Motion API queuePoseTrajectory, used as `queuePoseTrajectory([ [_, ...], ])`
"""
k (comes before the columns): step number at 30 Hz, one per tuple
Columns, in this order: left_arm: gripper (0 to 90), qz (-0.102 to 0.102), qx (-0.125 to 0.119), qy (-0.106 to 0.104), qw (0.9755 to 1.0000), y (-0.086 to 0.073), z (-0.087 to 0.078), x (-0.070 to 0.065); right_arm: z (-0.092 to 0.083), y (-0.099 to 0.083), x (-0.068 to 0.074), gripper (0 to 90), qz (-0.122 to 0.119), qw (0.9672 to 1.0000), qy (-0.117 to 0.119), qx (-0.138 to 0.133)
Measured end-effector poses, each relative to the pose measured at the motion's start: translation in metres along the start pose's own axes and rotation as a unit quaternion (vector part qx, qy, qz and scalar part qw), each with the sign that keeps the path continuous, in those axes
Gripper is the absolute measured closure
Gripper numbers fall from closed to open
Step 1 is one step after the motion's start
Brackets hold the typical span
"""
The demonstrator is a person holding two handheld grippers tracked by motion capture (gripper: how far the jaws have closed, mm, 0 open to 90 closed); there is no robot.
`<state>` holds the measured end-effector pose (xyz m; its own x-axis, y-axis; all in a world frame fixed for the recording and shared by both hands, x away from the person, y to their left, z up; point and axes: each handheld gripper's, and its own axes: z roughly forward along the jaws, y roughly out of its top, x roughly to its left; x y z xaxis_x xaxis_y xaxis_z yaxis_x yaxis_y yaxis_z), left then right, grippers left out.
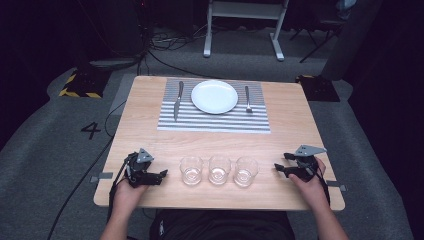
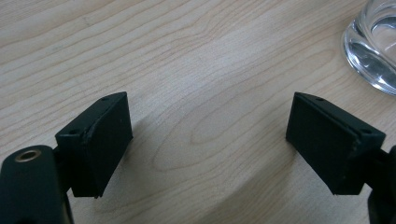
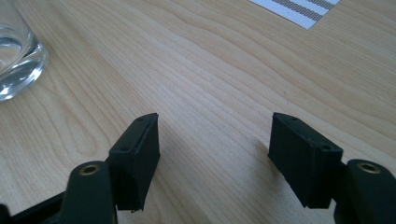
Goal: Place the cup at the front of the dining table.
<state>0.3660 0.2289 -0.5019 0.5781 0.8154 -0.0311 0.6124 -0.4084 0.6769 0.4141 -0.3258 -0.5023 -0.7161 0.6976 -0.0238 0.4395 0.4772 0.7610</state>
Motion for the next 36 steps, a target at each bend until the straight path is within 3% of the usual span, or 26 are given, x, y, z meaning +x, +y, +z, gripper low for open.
queuePoseTrajectory([
  [6, 14.6, -0.001, -0.001, 0.006, 1.0000, 0.000, 0.000, -0.001, 0.001, 0.000, 0.000, 34.1, 0.008, 1.0000, 0.002, -0.001],
  [17, 14.5, -0.002, -0.001, 0.010, 0.9999, 0.000, -0.001, -0.001, 0.000, 0.000, 0.000, 34.7, -0.002, 1.0000, 0.000, -0.001],
  [24, 13.7, -0.012, -0.007, 0.008, 0.9999, -0.001, -0.001, -0.002, 0.000, 0.000, 0.000, 34.8, 0.004, 1.0000, 0.001, -0.002],
  [27, 14.8, -0.015, -0.010, -0.004, 0.9998, 0.000, -0.003, -0.001, 0.001, 0.000, 0.000, 35.2, 0.007, 1.0000, 0.003, -0.002],
  [32, 15.5, -0.020, -0.057, -0.006, 0.9981, 0.004, -0.018, -0.005, 0.000, 0.000, 0.000, 35.5, 0.006, 1.0000, 0.003, -0.002],
  [34, 15.8, -0.033, -0.080, -0.024, 0.9959, 0.005, -0.024, -0.005, 0.000, 0.000, -0.001, 35.5, 0.002, 1.0000, 0.004, -0.002],
  [36, 15.9, -0.048, -0.105, -0.049, 0.9921, 0.006, -0.030, -0.005, 0.000, 0.000, -0.001, 35.5, 0.001, 1.0000, 0.003, -0.001],
])
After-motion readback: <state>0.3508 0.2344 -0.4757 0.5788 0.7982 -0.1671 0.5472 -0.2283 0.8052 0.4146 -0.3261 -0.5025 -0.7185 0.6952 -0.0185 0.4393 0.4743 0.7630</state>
